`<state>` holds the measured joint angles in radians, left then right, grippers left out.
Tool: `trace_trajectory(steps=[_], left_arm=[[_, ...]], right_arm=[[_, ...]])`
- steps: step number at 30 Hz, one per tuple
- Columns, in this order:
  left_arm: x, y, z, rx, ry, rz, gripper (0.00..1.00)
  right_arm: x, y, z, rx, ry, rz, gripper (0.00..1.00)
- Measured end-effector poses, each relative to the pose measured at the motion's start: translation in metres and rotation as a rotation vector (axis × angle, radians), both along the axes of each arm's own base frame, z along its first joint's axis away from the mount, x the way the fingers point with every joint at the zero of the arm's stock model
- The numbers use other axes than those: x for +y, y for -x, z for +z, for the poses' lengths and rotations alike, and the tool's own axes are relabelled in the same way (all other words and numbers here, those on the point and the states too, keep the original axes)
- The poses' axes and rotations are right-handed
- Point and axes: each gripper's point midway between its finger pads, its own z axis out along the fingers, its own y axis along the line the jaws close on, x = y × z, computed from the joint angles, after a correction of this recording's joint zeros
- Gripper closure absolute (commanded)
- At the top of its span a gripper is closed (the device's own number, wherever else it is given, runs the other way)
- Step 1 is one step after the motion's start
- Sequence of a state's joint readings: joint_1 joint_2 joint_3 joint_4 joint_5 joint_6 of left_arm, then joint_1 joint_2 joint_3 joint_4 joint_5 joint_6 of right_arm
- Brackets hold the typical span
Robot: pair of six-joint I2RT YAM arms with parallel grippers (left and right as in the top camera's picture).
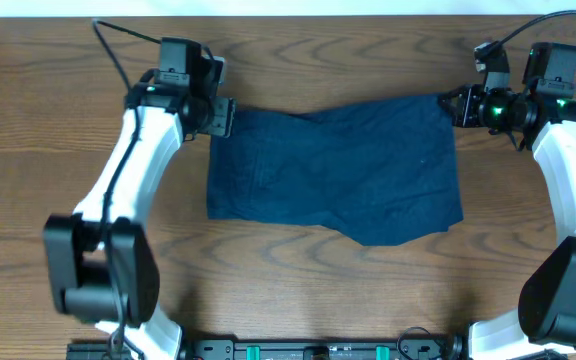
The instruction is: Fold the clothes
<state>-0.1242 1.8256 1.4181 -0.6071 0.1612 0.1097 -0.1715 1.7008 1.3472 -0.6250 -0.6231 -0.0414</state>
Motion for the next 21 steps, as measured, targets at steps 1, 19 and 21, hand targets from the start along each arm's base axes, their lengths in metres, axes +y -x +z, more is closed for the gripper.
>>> trace_trajectory(steps=[1, 19, 21], left_arm=[[-0.002, -0.003, -0.007, 0.006, 0.007, -0.004, 0.35], [-0.026, -0.041, -0.055, -0.037, 0.111, -0.057, 0.39], [-0.026, -0.045, -0.053, -0.057, 0.113, -0.057, 0.39]], right_arm=[[-0.001, 0.001, -0.002, 0.008, 0.003, -0.003, 0.99], [-0.016, 0.003, -0.013, 0.049, 0.087, -0.061, 0.99], [-0.017, 0.003, -0.013, 0.051, 0.091, -0.063, 0.99]])
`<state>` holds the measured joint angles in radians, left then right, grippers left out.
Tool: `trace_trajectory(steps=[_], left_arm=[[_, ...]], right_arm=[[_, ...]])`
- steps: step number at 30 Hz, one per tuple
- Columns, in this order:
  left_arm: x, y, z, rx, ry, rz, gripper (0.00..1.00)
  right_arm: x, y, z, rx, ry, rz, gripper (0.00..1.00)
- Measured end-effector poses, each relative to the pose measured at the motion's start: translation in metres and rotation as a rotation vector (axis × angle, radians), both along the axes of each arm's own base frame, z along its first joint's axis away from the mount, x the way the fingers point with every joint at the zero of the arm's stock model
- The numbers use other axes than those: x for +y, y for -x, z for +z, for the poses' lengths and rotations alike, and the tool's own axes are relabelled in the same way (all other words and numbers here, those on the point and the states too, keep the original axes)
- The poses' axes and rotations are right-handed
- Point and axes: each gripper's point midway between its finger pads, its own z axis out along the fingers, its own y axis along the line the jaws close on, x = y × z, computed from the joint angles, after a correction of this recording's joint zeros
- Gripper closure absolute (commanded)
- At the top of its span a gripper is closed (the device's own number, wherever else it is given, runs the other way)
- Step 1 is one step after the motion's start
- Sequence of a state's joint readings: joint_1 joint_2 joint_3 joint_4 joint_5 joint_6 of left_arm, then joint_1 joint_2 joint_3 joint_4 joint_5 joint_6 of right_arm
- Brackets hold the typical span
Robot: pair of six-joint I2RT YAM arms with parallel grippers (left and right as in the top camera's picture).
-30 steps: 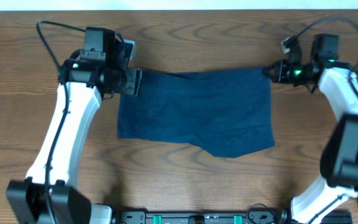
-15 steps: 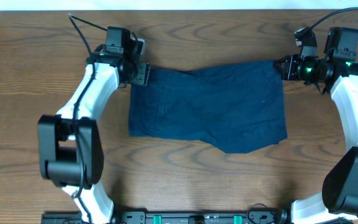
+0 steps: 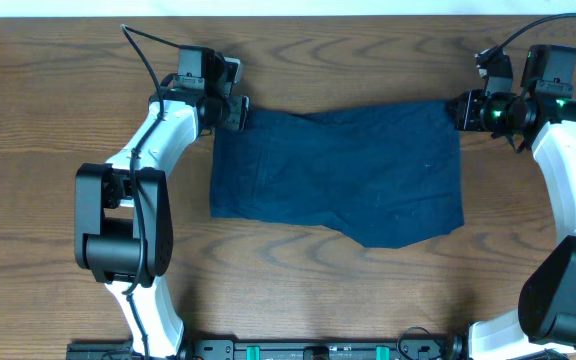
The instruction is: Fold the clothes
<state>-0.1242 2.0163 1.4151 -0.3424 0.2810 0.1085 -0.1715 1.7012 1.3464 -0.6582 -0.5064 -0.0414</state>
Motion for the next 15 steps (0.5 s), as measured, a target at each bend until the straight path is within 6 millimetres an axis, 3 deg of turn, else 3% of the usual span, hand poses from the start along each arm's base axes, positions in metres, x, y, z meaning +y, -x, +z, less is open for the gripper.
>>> trace_trajectory(steps=[9, 15], left_arm=[[0.0, 0.0, -0.007, 0.014, 0.001, 0.003, 0.41], [0.0, 0.003, -0.026, 0.055, 0.004, 0.012, 0.79]], right_arm=[[-0.001, 0.003, -0.005, 0.014, 0.005, -0.004, 0.99], [-0.001, 0.003, -0.006, 0.015, 0.006, -0.005, 0.99]])
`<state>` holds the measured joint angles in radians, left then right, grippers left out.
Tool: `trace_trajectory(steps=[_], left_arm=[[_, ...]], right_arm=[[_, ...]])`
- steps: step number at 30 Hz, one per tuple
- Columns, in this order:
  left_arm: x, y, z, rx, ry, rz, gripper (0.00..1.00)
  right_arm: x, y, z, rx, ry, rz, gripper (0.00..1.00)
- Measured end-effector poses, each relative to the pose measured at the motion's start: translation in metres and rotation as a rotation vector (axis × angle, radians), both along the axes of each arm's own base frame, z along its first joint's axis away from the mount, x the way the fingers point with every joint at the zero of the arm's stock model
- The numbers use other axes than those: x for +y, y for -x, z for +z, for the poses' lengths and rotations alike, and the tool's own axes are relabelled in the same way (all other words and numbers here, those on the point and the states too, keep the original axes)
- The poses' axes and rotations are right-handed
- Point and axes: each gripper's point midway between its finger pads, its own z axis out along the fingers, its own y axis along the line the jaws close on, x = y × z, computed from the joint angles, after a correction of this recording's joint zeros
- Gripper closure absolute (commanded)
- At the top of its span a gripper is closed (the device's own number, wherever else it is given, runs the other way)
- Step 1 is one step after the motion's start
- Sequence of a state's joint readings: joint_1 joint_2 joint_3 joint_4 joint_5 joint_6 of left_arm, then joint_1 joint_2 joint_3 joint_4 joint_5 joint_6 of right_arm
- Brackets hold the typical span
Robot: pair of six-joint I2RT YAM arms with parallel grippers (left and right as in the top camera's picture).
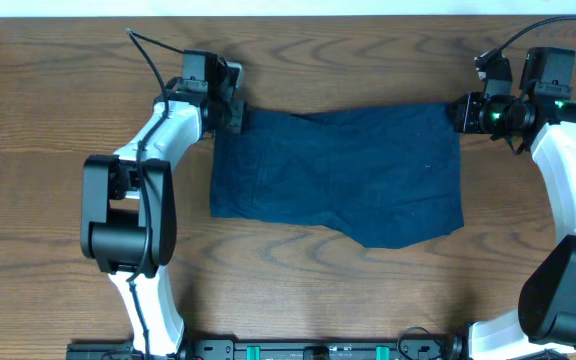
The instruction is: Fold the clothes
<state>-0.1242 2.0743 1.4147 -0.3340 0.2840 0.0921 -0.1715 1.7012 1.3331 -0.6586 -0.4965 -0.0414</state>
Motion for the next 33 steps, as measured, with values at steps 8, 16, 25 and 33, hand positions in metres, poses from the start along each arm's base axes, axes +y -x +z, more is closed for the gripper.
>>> trace_trajectory(steps=[8, 16, 25, 33], left_arm=[[-0.005, 0.017, 0.0, 0.067, 0.037, -0.021, 0.94], [0.0, 0.036, 0.088, -0.022, 0.066, -0.019, 0.94], [0.002, 0.058, 0.154, -0.113, 0.078, -0.025, 0.94], [0.003, 0.067, 0.148, -0.07, 0.072, -0.021, 0.94]], right_arm=[[-0.009, -0.001, -0.004, 0.009, 0.05, -0.031, 0.99], [-0.03, 0.002, -0.013, 0.059, 0.135, -0.134, 0.98], [-0.033, 0.0, -0.013, 0.057, 0.141, -0.157, 0.97], [-0.035, 0.0, -0.013, 0.059, 0.147, -0.165, 0.85]])
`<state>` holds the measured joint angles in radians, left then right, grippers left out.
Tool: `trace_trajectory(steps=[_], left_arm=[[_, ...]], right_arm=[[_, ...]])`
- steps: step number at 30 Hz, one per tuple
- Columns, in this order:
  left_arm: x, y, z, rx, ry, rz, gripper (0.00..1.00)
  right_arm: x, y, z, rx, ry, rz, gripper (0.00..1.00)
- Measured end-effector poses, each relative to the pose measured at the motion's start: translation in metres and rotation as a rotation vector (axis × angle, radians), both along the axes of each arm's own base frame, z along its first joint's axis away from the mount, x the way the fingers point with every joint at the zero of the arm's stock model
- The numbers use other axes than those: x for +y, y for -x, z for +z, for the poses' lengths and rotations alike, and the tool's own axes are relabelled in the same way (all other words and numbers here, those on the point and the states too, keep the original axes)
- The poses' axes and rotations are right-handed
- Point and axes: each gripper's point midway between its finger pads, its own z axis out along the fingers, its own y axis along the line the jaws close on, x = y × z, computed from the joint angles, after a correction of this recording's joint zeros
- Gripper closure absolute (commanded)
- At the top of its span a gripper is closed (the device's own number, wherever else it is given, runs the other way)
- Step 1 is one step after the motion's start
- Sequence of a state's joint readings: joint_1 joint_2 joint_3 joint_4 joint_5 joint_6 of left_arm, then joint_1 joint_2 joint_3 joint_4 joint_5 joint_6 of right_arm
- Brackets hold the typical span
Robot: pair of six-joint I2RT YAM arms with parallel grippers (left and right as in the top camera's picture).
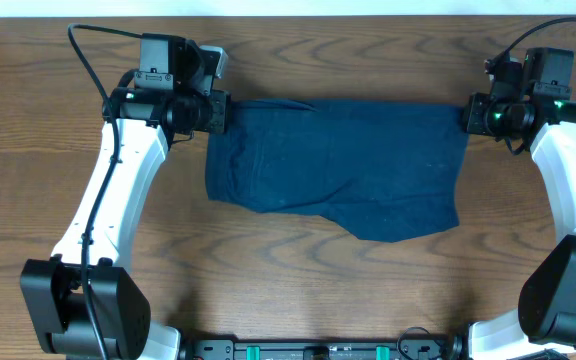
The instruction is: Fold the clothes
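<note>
A dark blue garment [333,165] lies spread across the middle of the wooden table, its top edge pulled nearly straight. My left gripper [224,110] sits at the garment's top left corner and looks shut on the cloth there. At the top right corner my right gripper [466,116] likewise looks shut on the fabric. The fingertips of both are partly hidden by the gripper bodies. The garment's lower edge runs unevenly, reaching lowest toward the right.
The brown wooden table [298,290] stretches around the garment on all sides. A black cable [93,45] loops from the left arm at the back left. The arms' base rail [318,350] runs along the front edge.
My left gripper has shifted left and slightly back, my right gripper a little to the right. The garment's top edge is now stretched wider and straighter, and its lower left edge sits farther back.
At first my left gripper stood at the garment's left upper side and my right at the top right corner. The left then went to the top left corner and stayed there. Now both grippers are farther apart and the cloth is stretched between them.
</note>
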<state>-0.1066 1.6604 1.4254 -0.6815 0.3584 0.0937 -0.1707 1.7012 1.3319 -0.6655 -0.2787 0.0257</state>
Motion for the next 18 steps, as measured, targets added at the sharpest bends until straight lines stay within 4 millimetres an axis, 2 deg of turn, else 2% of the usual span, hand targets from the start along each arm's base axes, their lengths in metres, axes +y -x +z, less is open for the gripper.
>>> trace_trajectory(steps=[1, 4, 9, 12, 16, 18], left_arm=[[0.0011, 0.0008, -0.0009, 0.005, -0.004, 0.003, 0.94], [0.0043, 0.0033, -0.0031, 0.02, -0.011, 0.011, 0.94], [0.0073, 0.0036, -0.0042, 0.024, -0.021, 0.019, 0.94], [0.0077, 0.0035, -0.0043, 0.024, -0.024, 0.021, 0.94], [0.0077, 0.0036, -0.0044, 0.024, -0.024, 0.021, 0.94], [0.0079, 0.0049, -0.0052, 0.03, -0.025, 0.021, 0.94]], right_arm=[[-0.0016, 0.0001, -0.0004, 0.002, 0.006, -0.008, 0.85], [-0.004, 0.0012, -0.0016, 0.01, 0.016, -0.017, 0.98], [-0.0049, 0.0025, -0.0025, 0.017, 0.017, -0.025, 0.99], [-0.0049, 0.0028, -0.0027, 0.019, 0.016, -0.028, 0.91], [-0.0053, 0.0006, -0.0032, 0.011, 0.018, -0.027, 0.64], [-0.0047, -0.0049, -0.0059, -0.004, 0.011, -0.024, 0.55]])
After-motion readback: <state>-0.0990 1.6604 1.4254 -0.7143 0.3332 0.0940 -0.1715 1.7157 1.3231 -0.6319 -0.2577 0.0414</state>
